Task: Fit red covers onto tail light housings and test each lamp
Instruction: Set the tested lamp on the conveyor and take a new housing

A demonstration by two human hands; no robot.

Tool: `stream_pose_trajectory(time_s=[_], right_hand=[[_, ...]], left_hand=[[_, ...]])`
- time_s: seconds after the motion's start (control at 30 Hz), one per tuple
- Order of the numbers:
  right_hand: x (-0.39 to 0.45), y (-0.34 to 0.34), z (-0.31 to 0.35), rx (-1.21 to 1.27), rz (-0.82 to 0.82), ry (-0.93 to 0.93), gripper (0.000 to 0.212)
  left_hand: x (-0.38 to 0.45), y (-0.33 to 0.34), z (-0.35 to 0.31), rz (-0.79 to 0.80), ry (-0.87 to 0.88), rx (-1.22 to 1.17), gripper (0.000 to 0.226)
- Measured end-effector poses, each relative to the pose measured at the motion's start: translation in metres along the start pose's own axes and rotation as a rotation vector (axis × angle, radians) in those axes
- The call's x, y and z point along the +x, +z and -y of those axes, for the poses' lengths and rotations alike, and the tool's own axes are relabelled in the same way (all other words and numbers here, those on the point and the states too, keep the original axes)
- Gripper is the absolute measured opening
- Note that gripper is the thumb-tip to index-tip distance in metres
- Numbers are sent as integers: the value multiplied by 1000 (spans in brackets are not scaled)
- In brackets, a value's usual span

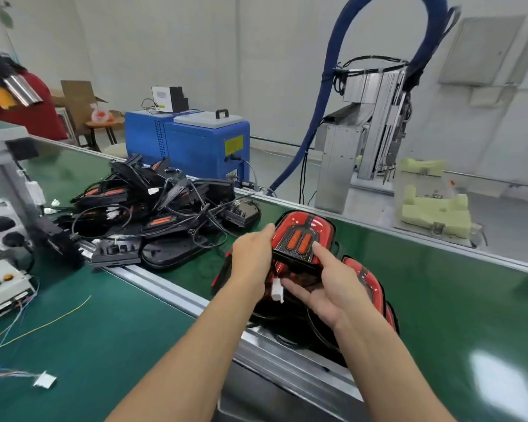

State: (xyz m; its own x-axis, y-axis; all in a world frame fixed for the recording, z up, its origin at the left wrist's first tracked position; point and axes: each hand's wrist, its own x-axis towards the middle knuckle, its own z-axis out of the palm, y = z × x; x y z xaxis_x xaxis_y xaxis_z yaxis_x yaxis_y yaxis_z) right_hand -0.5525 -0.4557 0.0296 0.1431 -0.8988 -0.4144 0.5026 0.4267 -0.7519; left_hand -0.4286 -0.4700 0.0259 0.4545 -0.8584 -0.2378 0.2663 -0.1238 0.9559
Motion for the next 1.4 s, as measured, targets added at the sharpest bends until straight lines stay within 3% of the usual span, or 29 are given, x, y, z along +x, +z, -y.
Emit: stream_pose_trajectory(time_s=[0.17, 0.33, 0.6, 0.67, 0.73, 0.77, 0.9, 0.97, 1.17, 1.3, 1.4], right_hand=[[15, -1, -4, -91, -22, 74, 22], [21, -1, -8, -153, -46, 15, 59], [-6, 0, -24, -338, -35, -163, 94], [-15, -4, -30, -356, -15, -182, 87], [-23, -9, -34, -408, 21, -210, 58], [-26, -12, -35, -426, 36, -223, 56], [-38, -25, -42, -521, 37, -276, 112], [-44, -28, -46, -510, 36, -277, 124], [-56, -34, -58, -565, -28, -335, 102], [-66, -27, -66, -676, -76, -380, 88], [-73, -21, -73, -722, -81, -409, 57]], left_hand=[[16, -2, 21, 36, 71, 240, 45], [23, -3, 32, 65, 73, 279, 39], [31, -3, 39, -3, 161, 371, 29], [31, -4, 41, 13, 187, 409, 30], [30, -4, 43, 41, 221, 456, 31], [30, -4, 43, 61, 232, 474, 34], [29, -4, 46, 141, 239, 536, 50], [29, -5, 46, 160, 236, 527, 52], [26, -11, 45, 160, 173, 475, 54], [22, -13, 41, 162, 196, 458, 32], [13, -15, 37, 142, 242, 467, 20]])
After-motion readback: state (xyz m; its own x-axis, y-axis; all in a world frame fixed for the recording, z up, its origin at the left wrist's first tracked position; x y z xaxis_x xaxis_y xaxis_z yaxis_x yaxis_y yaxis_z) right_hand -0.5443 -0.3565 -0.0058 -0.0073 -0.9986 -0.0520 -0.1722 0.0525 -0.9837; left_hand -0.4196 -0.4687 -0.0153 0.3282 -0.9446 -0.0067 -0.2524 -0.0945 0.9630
